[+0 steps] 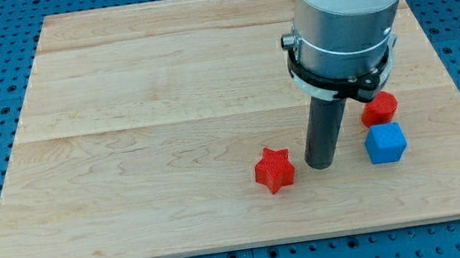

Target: Push the blue cube with red circle towards the yellow hexagon

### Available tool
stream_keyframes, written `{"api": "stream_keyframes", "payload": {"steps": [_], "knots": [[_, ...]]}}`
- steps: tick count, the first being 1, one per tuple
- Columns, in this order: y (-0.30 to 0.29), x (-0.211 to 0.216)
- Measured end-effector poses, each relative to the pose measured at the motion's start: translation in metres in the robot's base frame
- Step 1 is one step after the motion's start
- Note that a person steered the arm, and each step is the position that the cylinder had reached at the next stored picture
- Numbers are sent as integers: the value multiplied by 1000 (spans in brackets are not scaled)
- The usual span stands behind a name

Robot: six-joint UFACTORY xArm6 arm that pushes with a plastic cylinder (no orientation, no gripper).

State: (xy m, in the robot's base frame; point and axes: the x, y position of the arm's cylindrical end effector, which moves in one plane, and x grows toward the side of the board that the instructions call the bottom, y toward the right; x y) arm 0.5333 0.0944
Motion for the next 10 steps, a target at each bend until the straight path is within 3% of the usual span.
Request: {"api": "stream_keyframes", "payload": {"steps": [3, 5, 10], "knots": [[5, 29], [84, 29], [87, 23]]}}
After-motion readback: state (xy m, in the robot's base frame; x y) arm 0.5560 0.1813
